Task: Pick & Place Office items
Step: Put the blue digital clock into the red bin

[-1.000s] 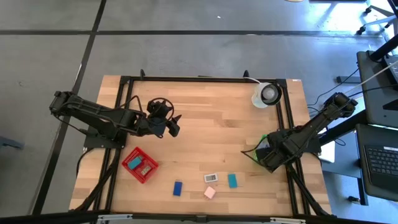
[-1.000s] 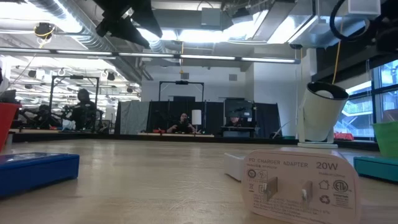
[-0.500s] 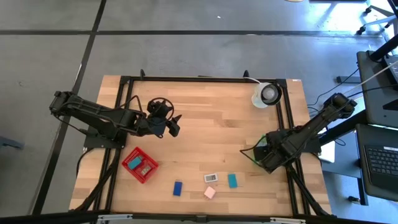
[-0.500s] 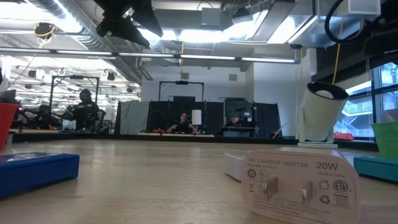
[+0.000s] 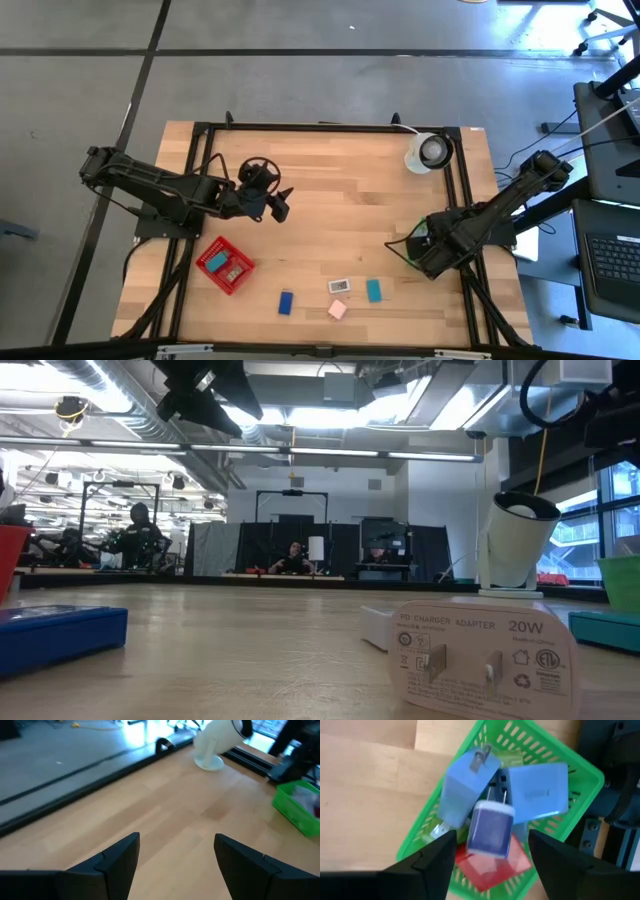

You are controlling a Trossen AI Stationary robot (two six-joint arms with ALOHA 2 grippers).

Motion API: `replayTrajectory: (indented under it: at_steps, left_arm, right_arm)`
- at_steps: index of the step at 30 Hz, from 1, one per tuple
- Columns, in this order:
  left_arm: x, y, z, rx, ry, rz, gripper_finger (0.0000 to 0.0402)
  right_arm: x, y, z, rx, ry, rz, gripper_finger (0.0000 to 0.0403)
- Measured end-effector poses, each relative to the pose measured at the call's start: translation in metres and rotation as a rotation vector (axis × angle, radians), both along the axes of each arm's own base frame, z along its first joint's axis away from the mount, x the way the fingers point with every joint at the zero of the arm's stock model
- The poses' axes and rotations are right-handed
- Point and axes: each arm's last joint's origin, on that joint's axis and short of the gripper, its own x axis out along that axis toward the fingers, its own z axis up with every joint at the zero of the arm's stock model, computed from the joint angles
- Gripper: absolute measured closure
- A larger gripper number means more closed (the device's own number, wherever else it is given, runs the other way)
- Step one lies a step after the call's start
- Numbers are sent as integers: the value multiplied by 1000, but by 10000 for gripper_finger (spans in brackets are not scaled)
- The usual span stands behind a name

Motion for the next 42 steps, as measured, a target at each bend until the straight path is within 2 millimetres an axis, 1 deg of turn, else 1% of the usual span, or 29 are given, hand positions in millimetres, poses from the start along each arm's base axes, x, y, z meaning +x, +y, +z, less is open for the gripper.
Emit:
replayTrajectory:
  at_steps: [5, 10, 13, 15, 18, 21, 23, 25, 29, 32, 34, 37, 42]
  left_arm:
    - [1, -3, -2, -92, 18, -106, 149]
    - [3, -9, -3, -194, 35, -230, 149]
    - [6, -17, -4, -236, 18, -292, 149]
    - [12, -27, -6, -248, 6, -350, 149]
    - [24, -49, -11, -234, -48, -423, 149]
    - [38, -69, -21, -225, -106, -443, 149]
    - [45, -80, -28, -269, -149, -433, 149]
    - [49, -89, -38, -333, -150, -430, 149]
    - [54, -108, -59, -528, -92, -478, 149]
    - [54, -122, -73, -741, -6, -534, 149]
    - [53, -129, -80, -894, 51, -533, 149]
    - [51, -139, -92, -1067, 121, -469, 149]
    - [50, -149, -107, -1187, 178, -353, 149]
  right_arm:
    - [3, 3, 13, 38, -31, 14, 134]
    - [7, 6, 25, 49, -67, 99, 136]
    - [10, 6, 30, 26, -101, 150, 139]
    - [11, 7, 32, 13, -111, 194, 140]
    - [12, 7, 34, 3, -108, 267, 140]
    - [12, 7, 34, 3, -99, 325, 140]
    - [12, 7, 34, 2, -95, 362, 140]
    - [12, 7, 34, 1, -91, 396, 140]
    - [13, 8, 34, -3, -83, 459, 140]
    - [13, 8, 34, -9, -71, 522, 140]
    - [13, 7, 34, -20, -68, 560, 140]
    - [14, 7, 34, -53, -77, 591, 140]
    - [15, 6, 35, -99, -95, 608, 140]
